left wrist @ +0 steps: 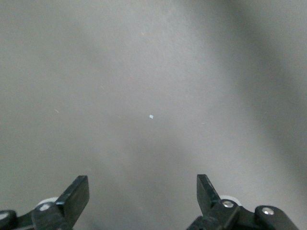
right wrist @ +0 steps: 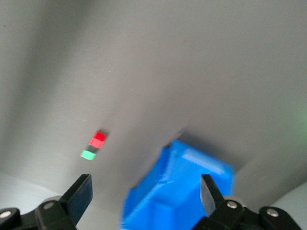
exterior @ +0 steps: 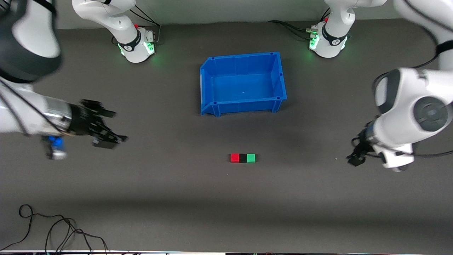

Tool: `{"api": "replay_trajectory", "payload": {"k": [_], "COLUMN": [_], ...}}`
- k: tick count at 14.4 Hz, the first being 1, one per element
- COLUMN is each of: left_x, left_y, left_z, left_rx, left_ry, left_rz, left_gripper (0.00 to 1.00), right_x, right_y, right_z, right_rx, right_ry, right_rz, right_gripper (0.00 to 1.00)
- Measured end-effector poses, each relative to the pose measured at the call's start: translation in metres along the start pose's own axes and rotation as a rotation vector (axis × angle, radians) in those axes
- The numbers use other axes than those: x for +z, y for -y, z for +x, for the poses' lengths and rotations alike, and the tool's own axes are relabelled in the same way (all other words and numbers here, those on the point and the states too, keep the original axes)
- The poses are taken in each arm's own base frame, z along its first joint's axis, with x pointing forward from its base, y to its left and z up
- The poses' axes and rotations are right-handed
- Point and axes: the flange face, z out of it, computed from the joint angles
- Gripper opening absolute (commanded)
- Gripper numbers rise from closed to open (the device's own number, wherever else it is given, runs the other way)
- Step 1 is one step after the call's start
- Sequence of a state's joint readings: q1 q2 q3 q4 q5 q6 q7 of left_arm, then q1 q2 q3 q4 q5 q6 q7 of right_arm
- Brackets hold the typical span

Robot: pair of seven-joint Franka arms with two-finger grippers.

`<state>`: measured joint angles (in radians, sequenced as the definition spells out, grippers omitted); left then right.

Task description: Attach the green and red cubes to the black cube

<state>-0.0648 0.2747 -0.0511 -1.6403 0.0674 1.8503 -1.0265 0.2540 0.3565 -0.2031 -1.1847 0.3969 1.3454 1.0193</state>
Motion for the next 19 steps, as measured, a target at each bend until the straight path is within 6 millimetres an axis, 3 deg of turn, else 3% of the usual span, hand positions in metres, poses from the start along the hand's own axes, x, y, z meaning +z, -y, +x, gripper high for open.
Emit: {"api": "replay_trajectory", "payload": {"k": [4,7,11,16,19], "left_x": [-0.007,-0.023,-0.067,-0.096,-0.103], "left_y": [0.091,0.131,0.134,0.127,0.126], "left_z": [0.045,0.057,0.036,0.029,0.023], "left_rx": [0.309,0.421,0.509,0.588,0.710], "left_ry": [0.043,0.087,0.073,0.052,0.075], "left_rz": [0.034,0.056,0.048,0.026,0.034], "left_gripper": [1.00,1.00,1.00,1.00,1.00], "right_x": [-0.032,-0.036,-0.037,-0.033,-0.035], "right_y": [-0.049,-0.061,-0.069,-0.070,-0.073], "right_z": [0.012,0.025,0.035,0.039,0.042], "right_rx": [-0.288,-0.495,-0.634,-0.639,-0.632], "right_ry": [-0.082,-0.133,-0.134,-0.123,-0.124], "right_rz": [-0.129,-0.226,-0.269,-0.277,-0.275], "right_gripper": [1.00,1.00,1.00,1.00,1.00]}}
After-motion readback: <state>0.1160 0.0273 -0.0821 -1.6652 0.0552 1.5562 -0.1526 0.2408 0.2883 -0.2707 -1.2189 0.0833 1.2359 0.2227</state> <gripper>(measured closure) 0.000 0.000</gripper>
